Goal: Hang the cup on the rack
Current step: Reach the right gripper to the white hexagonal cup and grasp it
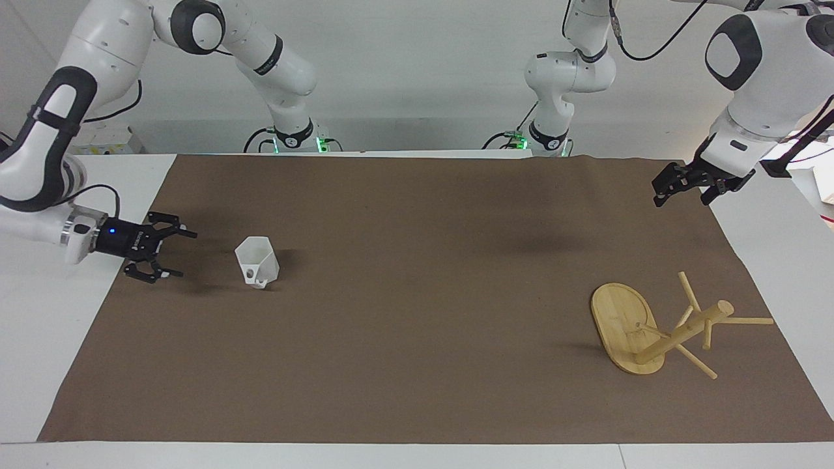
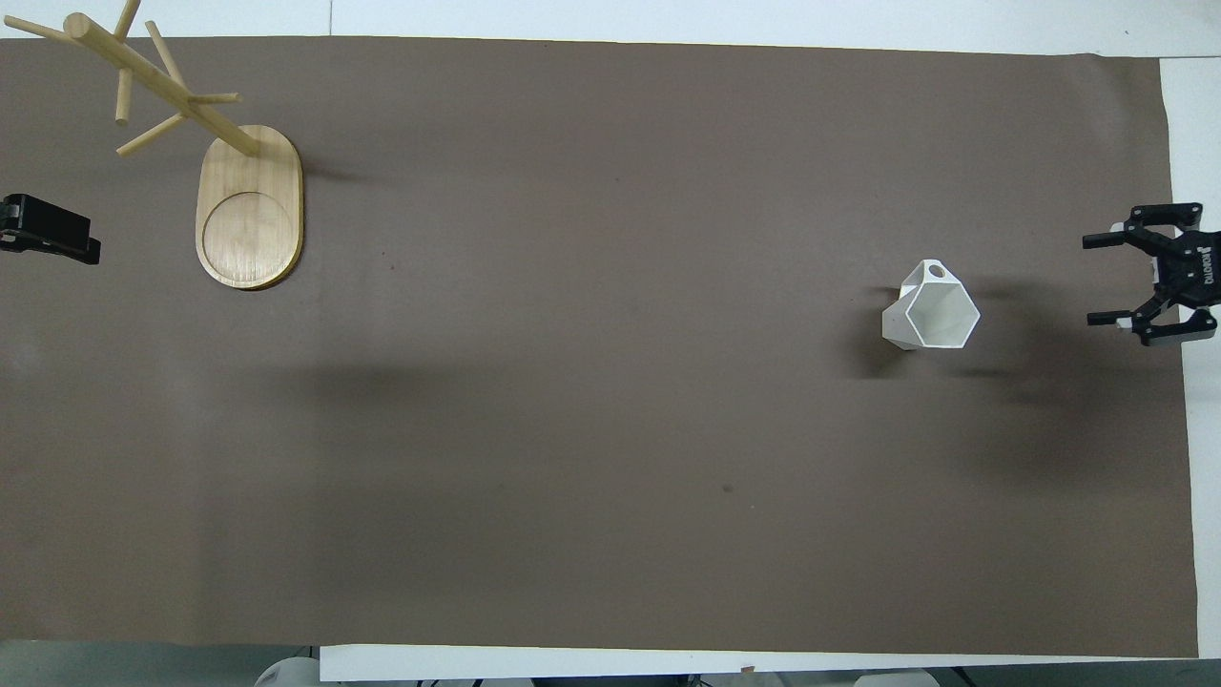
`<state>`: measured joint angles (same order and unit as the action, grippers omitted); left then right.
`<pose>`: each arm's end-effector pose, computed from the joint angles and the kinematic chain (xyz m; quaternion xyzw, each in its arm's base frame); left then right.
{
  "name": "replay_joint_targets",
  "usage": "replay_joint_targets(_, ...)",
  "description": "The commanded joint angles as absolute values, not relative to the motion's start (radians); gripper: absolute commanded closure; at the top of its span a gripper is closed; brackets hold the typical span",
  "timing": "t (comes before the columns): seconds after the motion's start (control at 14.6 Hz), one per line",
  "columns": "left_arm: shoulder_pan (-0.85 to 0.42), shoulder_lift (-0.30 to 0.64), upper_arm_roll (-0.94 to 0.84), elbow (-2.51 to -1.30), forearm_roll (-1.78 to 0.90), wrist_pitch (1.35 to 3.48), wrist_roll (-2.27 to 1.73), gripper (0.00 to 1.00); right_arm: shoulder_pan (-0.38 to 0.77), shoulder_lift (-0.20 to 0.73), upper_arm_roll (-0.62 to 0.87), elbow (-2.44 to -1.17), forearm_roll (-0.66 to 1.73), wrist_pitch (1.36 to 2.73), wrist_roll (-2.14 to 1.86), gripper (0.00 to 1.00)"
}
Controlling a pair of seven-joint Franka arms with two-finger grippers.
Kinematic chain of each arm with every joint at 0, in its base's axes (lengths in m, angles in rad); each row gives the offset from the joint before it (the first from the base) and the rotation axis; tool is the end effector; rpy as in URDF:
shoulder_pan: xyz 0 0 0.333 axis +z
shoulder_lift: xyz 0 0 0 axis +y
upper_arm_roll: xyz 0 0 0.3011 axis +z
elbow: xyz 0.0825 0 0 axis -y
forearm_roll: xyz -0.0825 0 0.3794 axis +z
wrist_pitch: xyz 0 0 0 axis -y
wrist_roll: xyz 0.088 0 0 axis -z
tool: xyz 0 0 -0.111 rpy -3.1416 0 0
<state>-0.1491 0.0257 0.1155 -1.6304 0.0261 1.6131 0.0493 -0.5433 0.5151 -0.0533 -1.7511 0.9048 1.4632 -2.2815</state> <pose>0.5581 -0.0167 0.5672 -0.9988 0.0422 0.0215 0.0143 0.5293 -0.2428 0.2673 -0.6507 -0.5369 -0.3567 0.4013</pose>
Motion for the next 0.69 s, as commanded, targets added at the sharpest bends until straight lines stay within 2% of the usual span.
replay_joint_targets(0.0, -0.147, 0.008, 0.117, -1.644, 0.048, 1.62, 0.029, 0.0, -0.538, 0.505, -0.041, -1.891, 0.963, 1.479, -2.449, 0.0)
replay_joint_targets(0.14, -0.147, 0.006, 0.115, -1.646, 0.049, 1.618, 0.031, 0.0, -0.528, 0.528, -0.038, -1.936, 1.0, 1.493, -2.538, 0.0)
replay_joint_targets(0.62, -0.149, 0.009, 0.115, -1.646, 0.049, 1.649, 0.029, 0.0, -0.456, 0.531, -0.038, -1.948, 1.048, 1.554, -2.568, 0.0)
